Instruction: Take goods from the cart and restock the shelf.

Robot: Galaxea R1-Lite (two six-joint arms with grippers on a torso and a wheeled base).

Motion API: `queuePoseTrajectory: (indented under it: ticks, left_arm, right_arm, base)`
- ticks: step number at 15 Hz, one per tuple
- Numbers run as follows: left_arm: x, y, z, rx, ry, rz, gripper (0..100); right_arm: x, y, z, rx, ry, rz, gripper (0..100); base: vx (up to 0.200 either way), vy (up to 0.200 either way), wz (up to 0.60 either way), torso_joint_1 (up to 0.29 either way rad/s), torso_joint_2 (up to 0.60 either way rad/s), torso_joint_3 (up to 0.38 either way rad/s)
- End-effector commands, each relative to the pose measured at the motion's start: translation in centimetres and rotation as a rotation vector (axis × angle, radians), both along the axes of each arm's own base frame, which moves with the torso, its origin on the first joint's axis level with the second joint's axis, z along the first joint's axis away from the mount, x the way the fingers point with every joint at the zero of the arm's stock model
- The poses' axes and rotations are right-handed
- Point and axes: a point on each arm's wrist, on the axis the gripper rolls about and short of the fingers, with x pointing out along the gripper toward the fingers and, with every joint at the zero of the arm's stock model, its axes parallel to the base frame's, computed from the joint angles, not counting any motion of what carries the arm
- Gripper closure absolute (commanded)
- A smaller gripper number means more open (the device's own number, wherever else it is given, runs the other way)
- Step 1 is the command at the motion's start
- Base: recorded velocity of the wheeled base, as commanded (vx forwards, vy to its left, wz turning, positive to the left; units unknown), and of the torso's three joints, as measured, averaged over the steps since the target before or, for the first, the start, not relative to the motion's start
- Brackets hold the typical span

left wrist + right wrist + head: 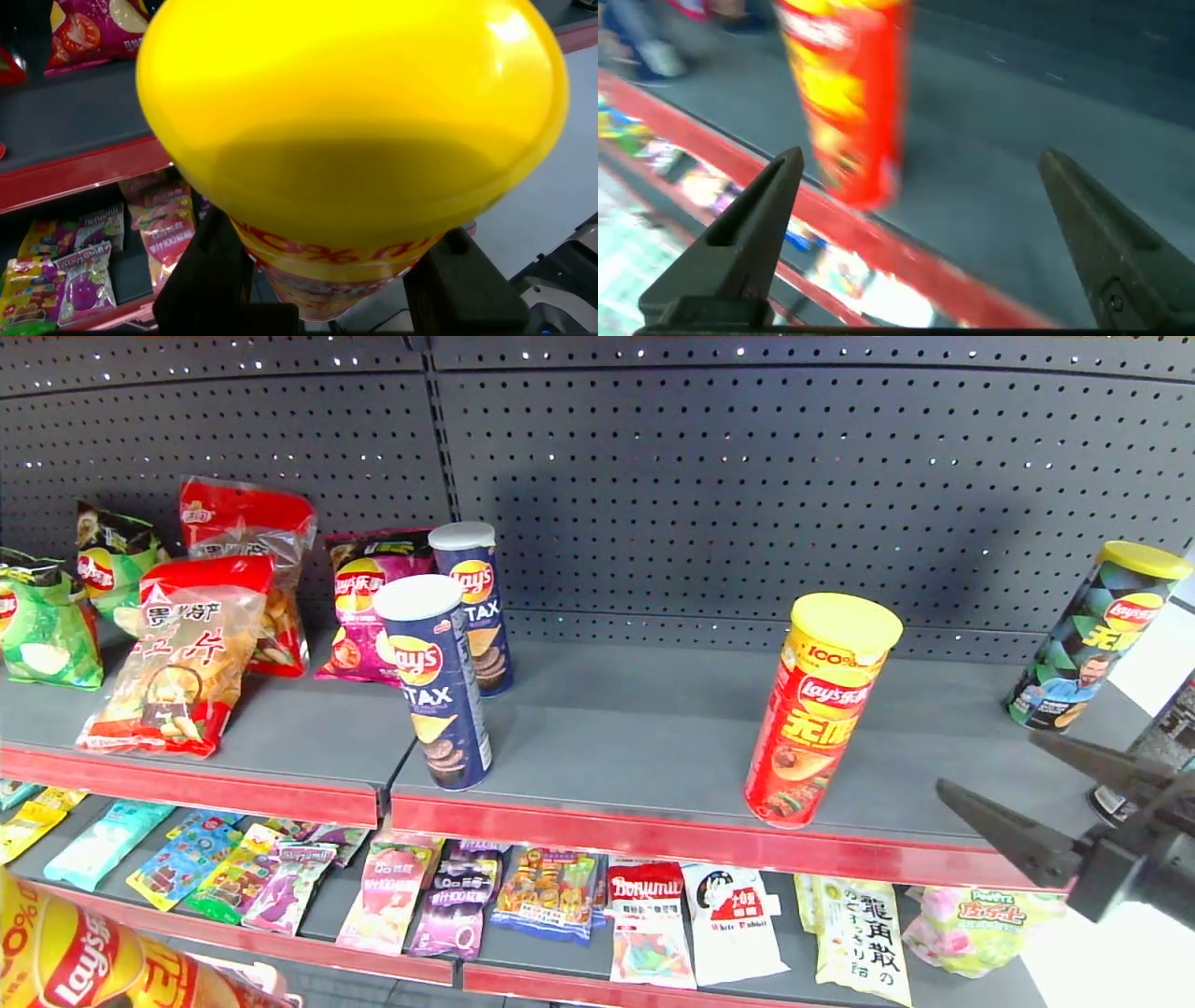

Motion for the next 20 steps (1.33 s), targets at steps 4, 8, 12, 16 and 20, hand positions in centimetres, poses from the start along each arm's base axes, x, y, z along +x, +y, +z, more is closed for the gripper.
queuePoseTrajectory:
  ticks: [4, 8, 12, 16, 20]
  left_arm:
    - [0.0, 0.0, 0.3, -0.002, -0.005, -0.005, 100]
    - [0.0, 0.0, 0.5, -0.007, -0.037, -0.008, 100]
    - [-0.2, 0.0, 0.3, -0.011, -0.059, -0.009, 100]
    - [-0.5, 0.1, 0.2, -0.014, -0.071, -0.008, 100]
    - [-0.4, 0.0, 0.2, -0.029, -0.06, -0.007, 100]
  right_arm:
    - [-14.9, -3.8, -1.1, -0.013, 0.029, -0.266, 0]
    - [-16.8, -3.9, -6.4, -0.02, 0.062, -0.267, 0]
    - [-15.1, -3.6, -9.2, 0.133, -0.1, -0.263, 0]
    - [-14.8, -3.8, -9.9, 0.08, -0.1, -0.36, 0]
    - [-14.8, -3.8, -9.9, 0.108, -0.093, -0.351, 0]
  base:
    - [0.0, 0.0, 0.0, 0.0, 0.0, 0.0]
    - [0.0, 0.0, 0.0, 0.0, 0.0, 0.0]
    - [0.0, 0.0, 0.0, 0.0, 0.0, 0.0]
    - [0.0, 0.0, 0.0, 0.0, 0.0, 0.0]
    - [0.0, 0.0, 0.0, 0.0, 0.0, 0.0]
